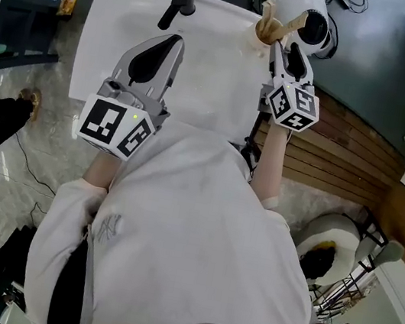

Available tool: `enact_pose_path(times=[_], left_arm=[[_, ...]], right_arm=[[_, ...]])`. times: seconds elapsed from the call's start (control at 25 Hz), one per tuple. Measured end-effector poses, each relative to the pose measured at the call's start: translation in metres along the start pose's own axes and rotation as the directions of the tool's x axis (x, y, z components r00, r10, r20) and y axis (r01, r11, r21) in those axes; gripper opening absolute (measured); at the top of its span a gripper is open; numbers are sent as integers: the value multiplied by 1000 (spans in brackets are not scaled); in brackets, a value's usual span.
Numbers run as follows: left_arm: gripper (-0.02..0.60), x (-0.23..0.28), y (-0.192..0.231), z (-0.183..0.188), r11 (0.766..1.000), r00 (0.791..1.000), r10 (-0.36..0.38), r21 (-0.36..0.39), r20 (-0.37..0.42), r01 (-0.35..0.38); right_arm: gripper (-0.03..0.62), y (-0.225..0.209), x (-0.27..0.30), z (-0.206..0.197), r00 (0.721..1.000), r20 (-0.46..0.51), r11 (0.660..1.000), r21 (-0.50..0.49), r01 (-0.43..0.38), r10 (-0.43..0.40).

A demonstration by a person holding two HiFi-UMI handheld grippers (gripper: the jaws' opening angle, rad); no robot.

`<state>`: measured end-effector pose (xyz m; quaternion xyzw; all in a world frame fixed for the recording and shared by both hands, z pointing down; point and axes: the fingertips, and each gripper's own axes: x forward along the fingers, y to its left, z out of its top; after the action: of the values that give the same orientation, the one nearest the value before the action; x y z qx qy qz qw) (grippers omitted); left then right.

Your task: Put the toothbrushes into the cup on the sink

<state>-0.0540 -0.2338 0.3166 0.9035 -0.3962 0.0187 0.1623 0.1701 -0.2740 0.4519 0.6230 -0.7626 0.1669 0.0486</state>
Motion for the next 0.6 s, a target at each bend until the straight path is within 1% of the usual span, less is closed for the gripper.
enact_pose_path(times=[0.12,0.24,0.28,0.36,0.4,0.44,0.6], left_arm=[[-3,-1,-6,1,1000,1000,-18,2,4,18],[-3,-2,-12,1,999,999,-35,5,8,35],[-3,-4,-14,1,999,999,-42,5,8,42],[-3,-6,-18,1,998,998,-56,4,7,56],[-3,-8,-20,1,998,998,-62,4,8,62],[-3,-10,-22,1,998,998,-67,4,10,67],[-3,-17,-31,3,997,996,-82,7,24,82]], right_arm=[[163,-4,-12,11,999,37,999,45,18,-19],[156,-4,-26,25,997,73,998,54,23,-27],[139,-3,-32,29,996,82,998,50,27,-31],[83,-2,-46,41,993,106,998,47,47,-52],[45,-2,-53,48,990,124,997,51,59,-65],[27,-1,-60,55,987,144,996,58,65,-73],[12,1,-98,87,971,227,993,99,59,-81]])
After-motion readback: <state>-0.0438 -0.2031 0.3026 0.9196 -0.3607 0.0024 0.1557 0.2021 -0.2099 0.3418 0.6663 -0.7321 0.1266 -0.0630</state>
